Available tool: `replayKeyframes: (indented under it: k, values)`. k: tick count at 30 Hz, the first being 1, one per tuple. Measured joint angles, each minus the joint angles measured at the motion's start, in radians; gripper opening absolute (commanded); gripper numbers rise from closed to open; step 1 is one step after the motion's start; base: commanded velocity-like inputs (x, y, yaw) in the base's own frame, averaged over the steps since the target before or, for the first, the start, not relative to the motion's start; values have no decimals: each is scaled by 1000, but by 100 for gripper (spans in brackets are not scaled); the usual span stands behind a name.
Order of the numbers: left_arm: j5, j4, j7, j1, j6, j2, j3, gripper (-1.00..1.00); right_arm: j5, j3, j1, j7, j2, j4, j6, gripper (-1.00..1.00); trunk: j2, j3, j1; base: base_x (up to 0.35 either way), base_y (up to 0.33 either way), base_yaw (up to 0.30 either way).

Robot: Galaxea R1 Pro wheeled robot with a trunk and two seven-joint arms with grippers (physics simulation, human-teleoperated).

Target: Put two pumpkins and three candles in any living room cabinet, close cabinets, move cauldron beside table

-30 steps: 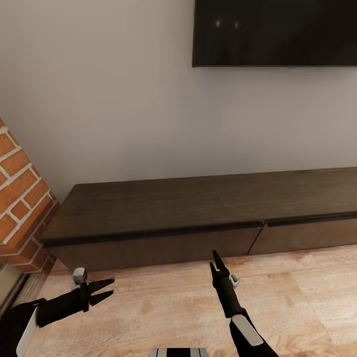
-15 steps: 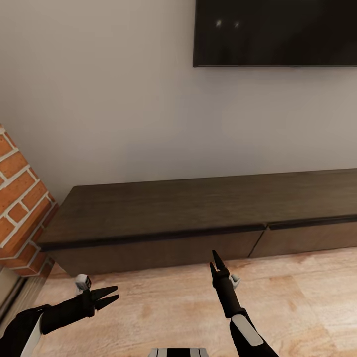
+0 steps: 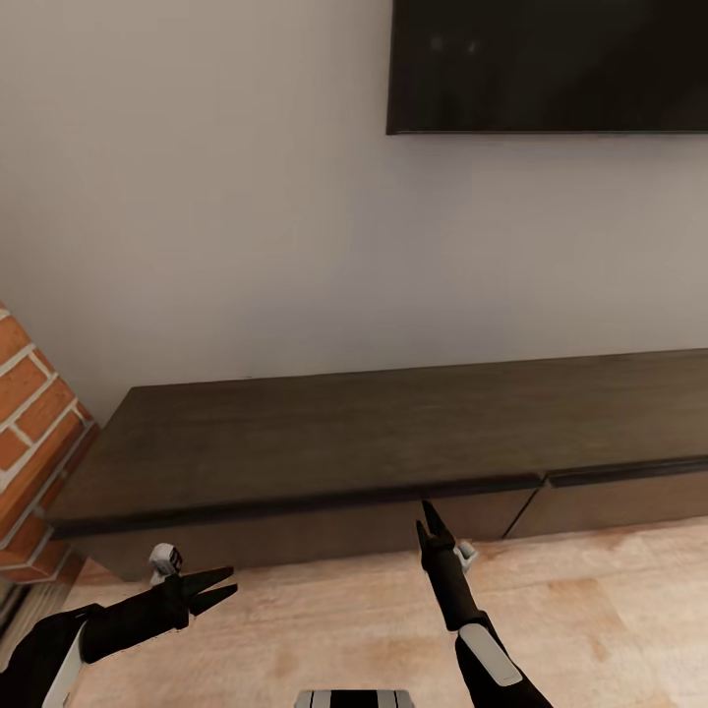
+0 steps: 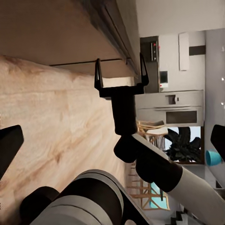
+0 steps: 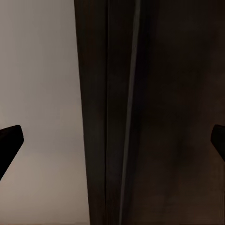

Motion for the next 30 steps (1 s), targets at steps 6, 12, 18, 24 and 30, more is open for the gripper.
replayKeyframes:
  k: [6,12,18,24,30]
  values:
    - [0,0,0,0,-1,-1,0,100,0,0,0,0,0,0,0,100,0,0,0,187,0,0]
    - [1,0,-3,-1,-4,-1,0,100,0,0,0,1,0,0,0,100,0,0,0,-28,0,0]
    - [0,0,1,0,-5,-2,-1,100,0,0,0,0,0,0,1,100,0,0,0,-52,0,0]
    - [-1,0,5,-1,-4,-2,-3,100,1,0,0,1,0,0,0,100,0,0,0,93,0,0]
    - [-1,0,5,-1,-3,-2,-4,100,0,0,1,1,0,0,1,100,0,0,0,69,0,0]
